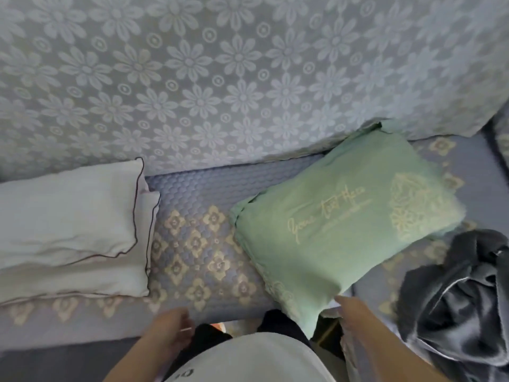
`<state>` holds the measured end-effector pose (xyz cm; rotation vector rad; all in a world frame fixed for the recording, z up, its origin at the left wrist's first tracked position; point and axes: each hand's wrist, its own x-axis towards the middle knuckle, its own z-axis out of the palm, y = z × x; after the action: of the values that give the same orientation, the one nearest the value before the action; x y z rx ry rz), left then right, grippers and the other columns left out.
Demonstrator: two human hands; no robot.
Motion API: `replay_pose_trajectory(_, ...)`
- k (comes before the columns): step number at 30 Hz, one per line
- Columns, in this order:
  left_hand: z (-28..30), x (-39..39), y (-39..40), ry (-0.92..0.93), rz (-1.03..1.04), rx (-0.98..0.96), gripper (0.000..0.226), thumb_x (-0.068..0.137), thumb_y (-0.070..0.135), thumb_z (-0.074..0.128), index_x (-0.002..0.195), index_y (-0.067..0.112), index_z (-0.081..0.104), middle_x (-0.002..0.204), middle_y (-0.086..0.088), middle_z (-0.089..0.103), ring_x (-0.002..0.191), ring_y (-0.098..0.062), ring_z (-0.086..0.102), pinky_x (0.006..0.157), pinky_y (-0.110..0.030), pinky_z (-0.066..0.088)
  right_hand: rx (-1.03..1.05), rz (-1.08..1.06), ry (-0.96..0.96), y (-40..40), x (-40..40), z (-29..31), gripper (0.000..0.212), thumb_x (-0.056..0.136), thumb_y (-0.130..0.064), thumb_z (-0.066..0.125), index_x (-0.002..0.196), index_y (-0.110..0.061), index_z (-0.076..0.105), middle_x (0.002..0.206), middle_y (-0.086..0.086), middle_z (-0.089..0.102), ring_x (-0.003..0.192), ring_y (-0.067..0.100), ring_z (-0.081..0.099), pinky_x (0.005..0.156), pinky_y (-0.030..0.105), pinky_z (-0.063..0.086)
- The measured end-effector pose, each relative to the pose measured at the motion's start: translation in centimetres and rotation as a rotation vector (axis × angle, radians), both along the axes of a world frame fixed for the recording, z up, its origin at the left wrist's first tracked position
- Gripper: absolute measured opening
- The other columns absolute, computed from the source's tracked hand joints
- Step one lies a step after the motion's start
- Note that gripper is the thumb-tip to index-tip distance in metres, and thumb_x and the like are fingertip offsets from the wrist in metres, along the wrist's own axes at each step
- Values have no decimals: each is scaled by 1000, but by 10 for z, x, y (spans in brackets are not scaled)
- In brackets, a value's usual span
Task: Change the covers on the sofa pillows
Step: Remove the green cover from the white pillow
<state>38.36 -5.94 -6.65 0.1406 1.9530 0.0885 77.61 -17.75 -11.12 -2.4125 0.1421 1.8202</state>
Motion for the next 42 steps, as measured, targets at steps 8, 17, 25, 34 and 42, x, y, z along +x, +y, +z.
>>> replay_pose_trajectory(8, 44, 86, 6, -164, -501, 205, 20, 102, 14, 54, 83, 10, 60, 79, -11, 62, 72, -23, 58, 65, -31, 47, 141, -475, -71, 73, -19, -11, 35, 94, -43, 64, 110, -12, 56, 110, 9, 62, 100, 31, 59, 95, 46, 48)
replay_pose_trajectory(17, 73, 89, 9, -250, -1082, 417, 96, 76, 31, 78, 152, 37, 19, 143, 7, 29, 121, -14, 48, 96, -28, 45, 516, -142, -442, 123, -28, 130, 47, 95, -41, 56, 77, 2, 63, 81, 20, 68, 79, 39, 66, 75, 49, 56)
replay_pose_trajectory(25, 190, 37, 80, 80, -1120, 1637, 74, 93, 17, 70, 146, 54, 34, 162, 4, 22, 151, -30, 22, 119, -52, 28, 790, -14, -469, 164, -74, 300, 42, 92, -26, 68, 70, 9, 62, 62, 24, 65, 53, 35, 65, 59, 41, 59)
replay_pose_trajectory(34, 336, 8, 141, -102, -1110, 1797, 22, 104, 23, 45, 82, 25, 49, 63, 10, 50, 55, -8, 47, 52, -25, 35, 908, -199, -111, 146, -116, 347, 41, 102, -29, 51, 68, -7, 58, 55, 8, 55, 42, 15, 52, 46, 23, 46)
replay_pose_trajectory(42, 325, 77, 174, -310, -1021, 1301, 34, 107, 28, 41, 76, 14, 47, 70, 3, 49, 63, -7, 43, 61, -26, 35, 1361, 204, -413, 111, -179, 362, 79, 73, -63, 76, 143, -43, 45, 137, -27, 53, 122, -5, 55, 97, 22, 49)
